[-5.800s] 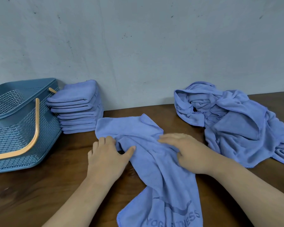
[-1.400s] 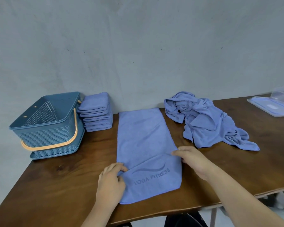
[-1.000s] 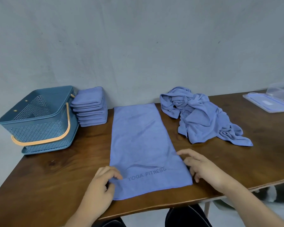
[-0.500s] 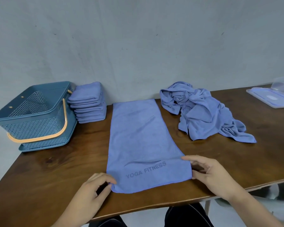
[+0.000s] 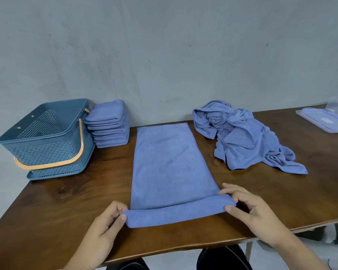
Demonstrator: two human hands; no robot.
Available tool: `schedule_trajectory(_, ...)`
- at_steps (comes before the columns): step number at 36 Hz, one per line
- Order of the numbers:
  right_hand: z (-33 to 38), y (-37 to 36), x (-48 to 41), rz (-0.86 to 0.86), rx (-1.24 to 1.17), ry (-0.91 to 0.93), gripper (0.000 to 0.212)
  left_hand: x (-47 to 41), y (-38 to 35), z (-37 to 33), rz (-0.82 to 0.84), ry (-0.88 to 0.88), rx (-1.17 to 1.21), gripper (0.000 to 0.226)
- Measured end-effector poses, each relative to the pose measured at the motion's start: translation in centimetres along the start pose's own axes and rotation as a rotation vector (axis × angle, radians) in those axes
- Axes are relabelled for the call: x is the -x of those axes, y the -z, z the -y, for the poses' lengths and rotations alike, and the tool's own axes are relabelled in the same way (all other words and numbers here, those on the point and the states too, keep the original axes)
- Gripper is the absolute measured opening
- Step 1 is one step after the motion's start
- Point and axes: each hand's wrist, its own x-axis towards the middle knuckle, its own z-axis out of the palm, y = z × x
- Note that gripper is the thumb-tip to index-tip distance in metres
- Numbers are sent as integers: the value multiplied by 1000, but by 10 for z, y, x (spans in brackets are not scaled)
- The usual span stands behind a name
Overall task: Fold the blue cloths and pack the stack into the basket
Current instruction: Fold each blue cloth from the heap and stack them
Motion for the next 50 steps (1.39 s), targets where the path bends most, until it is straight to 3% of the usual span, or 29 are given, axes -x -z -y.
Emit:
schedule_trajectory(6,6,1,5,71,-93,-74,36,2,0,-5,7,0,45,32)
schedule_trajectory(12,6,-5,0,58,8,-56,38,4,2,-8,-11,9,73,16)
schedule_trajectory(19,22,-13,-34,-62,22,-14,33,-22,0,-8,-195,64,182,17)
schedule_trajectory(25,19,-17,-113,-191,85,-22,45,-93,-1,-15,-358,225,192,23)
schedule_trajectory(29,3,-18,-177,-266,161,-59,45,-150,0,-19,-450,289,62,12)
schedule_trajectory(33,-8,-31,-219,-284,323,-172,32,-196,-14,-4,-511,284,-326,39)
schedule_trajectory(35,-9,-43,-226,-288,551,-120,46,-205,-30,1,-470,129,-549,43)
schedule_trajectory(37,-5,-57,-227,-262,733,21,46,-208,-46,5,-309,-32,-724,41)
schedule_trajectory(40,-5,-75,-227,-16,841,165,50,-206,-63,15,33,-38,-917,67)
schedule_trajectory(42,-11,-84,-223,185,927,145,61,-204,-67,25,172,16,-923,69)
schedule_trajectory(45,-21,-88,-212,329,979,45,70,-197,-67,31,237,73,-924,71)
schedule_trajectory(50,-17,-88,-189,328,1002,44,74,-175,-67,28,249,61,-961,74)
